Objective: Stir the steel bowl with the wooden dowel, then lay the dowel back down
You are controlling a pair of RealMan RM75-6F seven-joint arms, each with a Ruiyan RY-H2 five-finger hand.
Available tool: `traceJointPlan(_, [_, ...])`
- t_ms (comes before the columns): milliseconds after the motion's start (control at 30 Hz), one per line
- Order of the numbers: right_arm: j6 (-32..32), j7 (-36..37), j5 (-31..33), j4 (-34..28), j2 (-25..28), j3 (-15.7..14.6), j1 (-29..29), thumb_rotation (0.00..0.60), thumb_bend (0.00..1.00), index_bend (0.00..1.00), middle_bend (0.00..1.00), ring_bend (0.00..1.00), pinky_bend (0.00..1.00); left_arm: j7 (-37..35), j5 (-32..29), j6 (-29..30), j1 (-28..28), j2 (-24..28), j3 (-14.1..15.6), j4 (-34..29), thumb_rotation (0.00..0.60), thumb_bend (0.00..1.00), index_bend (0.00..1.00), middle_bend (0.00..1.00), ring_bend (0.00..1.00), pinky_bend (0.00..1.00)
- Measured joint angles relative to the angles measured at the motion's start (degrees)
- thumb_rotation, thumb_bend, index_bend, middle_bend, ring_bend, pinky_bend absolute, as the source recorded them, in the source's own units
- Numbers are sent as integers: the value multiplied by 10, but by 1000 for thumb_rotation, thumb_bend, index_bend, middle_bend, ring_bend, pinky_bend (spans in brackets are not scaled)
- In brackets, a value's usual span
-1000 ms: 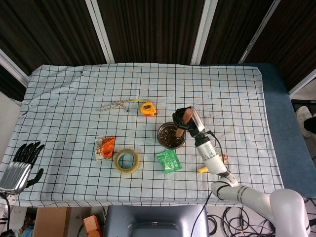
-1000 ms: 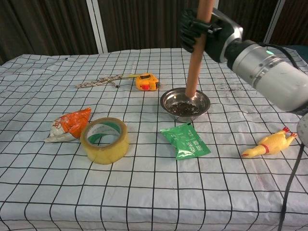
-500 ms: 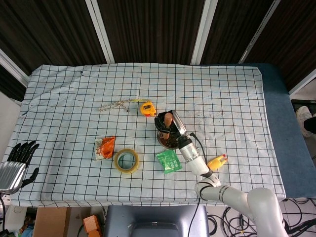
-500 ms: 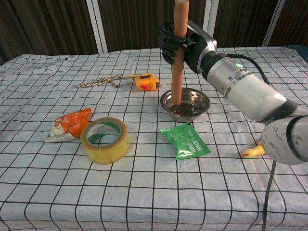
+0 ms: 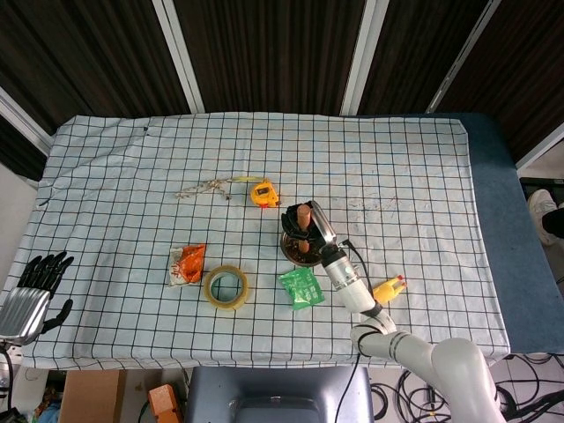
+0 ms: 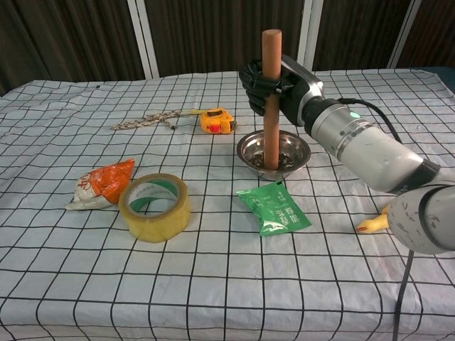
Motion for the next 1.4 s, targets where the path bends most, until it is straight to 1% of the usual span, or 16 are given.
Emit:
traceJointPlan(200, [-13, 23, -4, 34, -13, -16, -1, 600, 854, 1000, 1000, 1000, 1000, -2, 2, -3, -2, -3, 1, 4, 600, 420, 0, 32, 40, 21])
traceJointPlan(333, [-10, 30, -8, 37, -13, -18, 0, 600, 854, 1000, 1000, 1000, 1000, 1, 3, -3, -4, -2, 2, 4, 600, 420, 0, 31, 39, 21])
traceJointPlan(467, [9, 30, -10, 24, -5, -12, 2, 600, 854, 1000, 1000, 1000, 1000, 3, 3, 1, -4, 1, 0, -1, 600, 420, 0, 31, 39, 21])
traceJointPlan(600, [23, 23, -9, -7, 13, -4, 3, 600, 854, 1000, 1000, 1000, 1000, 4, 3, 3, -4, 4, -1, -7, 600, 420, 0, 31, 38, 21])
traceJointPlan(700, [26, 9, -8, -28, 25, -2, 1, 600, 855, 1000, 1000, 1000, 1000, 6, 5, 1, -6, 4, 0, -9, 600, 421, 0, 32, 39, 21])
traceJointPlan(800, [21, -7, -6, -30, 27, -3, 1, 600, 855, 1000, 1000, 1000, 1000, 8, 5, -1, -6, 3, 0, -8, 600, 420, 0, 32, 39, 21])
traceJointPlan(967, [4, -14, 1, 7, 11, -3, 7, 600, 857, 1000, 1000, 1000, 1000, 4, 1, -8, -7, 1, 0, -4, 600, 420, 0, 31, 39, 21])
traceJointPlan(1200, [-21, 10, 6, 80, -25, -8, 16, 600, 857, 1000, 1000, 1000, 1000, -4, -3, -18, -11, -4, -1, 8, 600, 420, 0, 31, 39, 22])
traceJointPlan(1300, [-25, 24, 5, 96, -35, -12, 18, 600, 857, 1000, 1000, 1000, 1000, -5, -3, -19, -12, -5, -1, 10, 600, 420, 0, 31, 39, 21])
traceJointPlan(1400, [-25, 29, 4, 100, -37, -14, 19, 600, 857, 1000, 1000, 1000, 1000, -5, -3, -18, -12, -5, -1, 10, 600, 420, 0, 31, 39, 21])
